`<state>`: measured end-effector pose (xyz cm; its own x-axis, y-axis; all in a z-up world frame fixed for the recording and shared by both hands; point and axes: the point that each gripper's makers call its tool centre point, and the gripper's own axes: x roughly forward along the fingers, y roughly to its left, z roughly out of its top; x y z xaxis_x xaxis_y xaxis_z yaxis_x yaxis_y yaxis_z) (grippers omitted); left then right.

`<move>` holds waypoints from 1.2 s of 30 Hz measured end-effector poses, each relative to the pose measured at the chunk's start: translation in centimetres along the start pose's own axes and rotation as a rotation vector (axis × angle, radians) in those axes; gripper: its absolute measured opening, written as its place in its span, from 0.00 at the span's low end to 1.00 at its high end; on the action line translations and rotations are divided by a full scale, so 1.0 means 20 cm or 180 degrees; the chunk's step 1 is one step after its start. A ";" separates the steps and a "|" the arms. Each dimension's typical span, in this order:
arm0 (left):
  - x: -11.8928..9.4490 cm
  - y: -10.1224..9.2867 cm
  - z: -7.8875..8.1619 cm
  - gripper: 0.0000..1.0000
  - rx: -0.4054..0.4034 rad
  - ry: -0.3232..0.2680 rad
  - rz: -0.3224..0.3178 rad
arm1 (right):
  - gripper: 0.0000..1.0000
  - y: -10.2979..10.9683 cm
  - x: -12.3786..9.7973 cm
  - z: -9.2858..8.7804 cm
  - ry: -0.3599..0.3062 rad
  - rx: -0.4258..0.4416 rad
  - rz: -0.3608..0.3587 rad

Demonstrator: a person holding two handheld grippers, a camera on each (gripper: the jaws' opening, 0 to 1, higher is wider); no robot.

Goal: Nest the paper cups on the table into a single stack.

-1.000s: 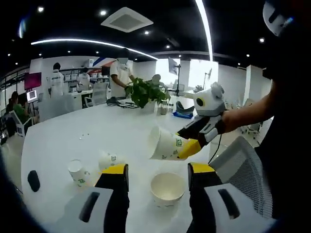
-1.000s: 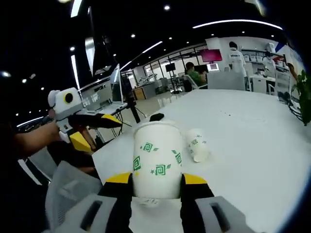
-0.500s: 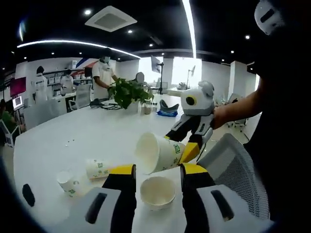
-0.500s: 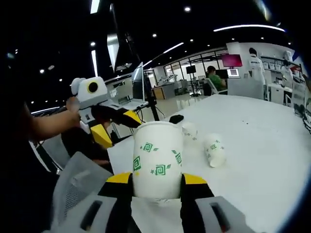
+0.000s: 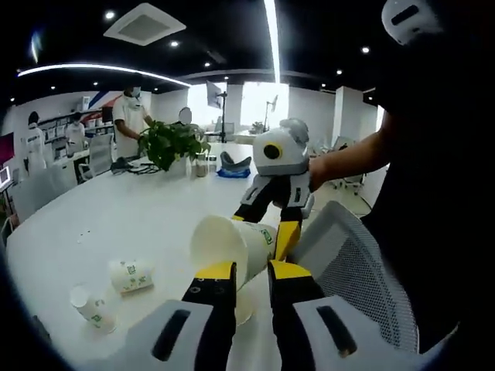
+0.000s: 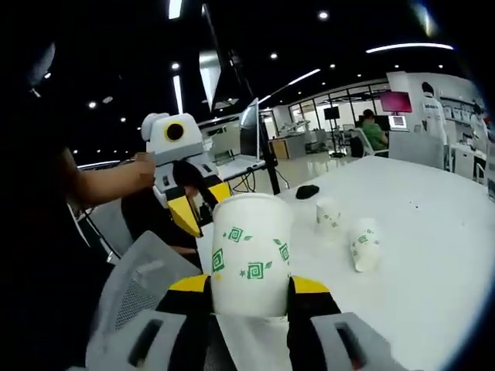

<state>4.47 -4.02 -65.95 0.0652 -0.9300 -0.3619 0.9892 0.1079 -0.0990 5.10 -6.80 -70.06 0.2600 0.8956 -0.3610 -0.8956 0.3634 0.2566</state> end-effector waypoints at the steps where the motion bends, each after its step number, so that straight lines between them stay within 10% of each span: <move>1: 0.00 0.00 0.00 0.14 0.0015 0.0006 -0.0003 | 0.37 0.01 0.00 0.00 -0.0006 -0.0007 0.0051; 25: 0.02 -0.16 0.02 0.00 0.0230 0.0110 -0.0513 | 0.40 0.08 -0.02 0.00 0.0038 -0.0226 0.0235; 36: -0.01 -0.13 0.01 0.00 0.0243 0.0182 -0.0396 | 0.59 -0.05 -0.04 -0.02 0.0125 -0.0165 -0.0235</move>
<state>1.97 -4.18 -65.35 -0.0638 -0.9127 -0.4036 0.9964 -0.0359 -0.0763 5.71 -7.98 -70.43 0.3126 0.8557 -0.4125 -0.8923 0.4134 0.1814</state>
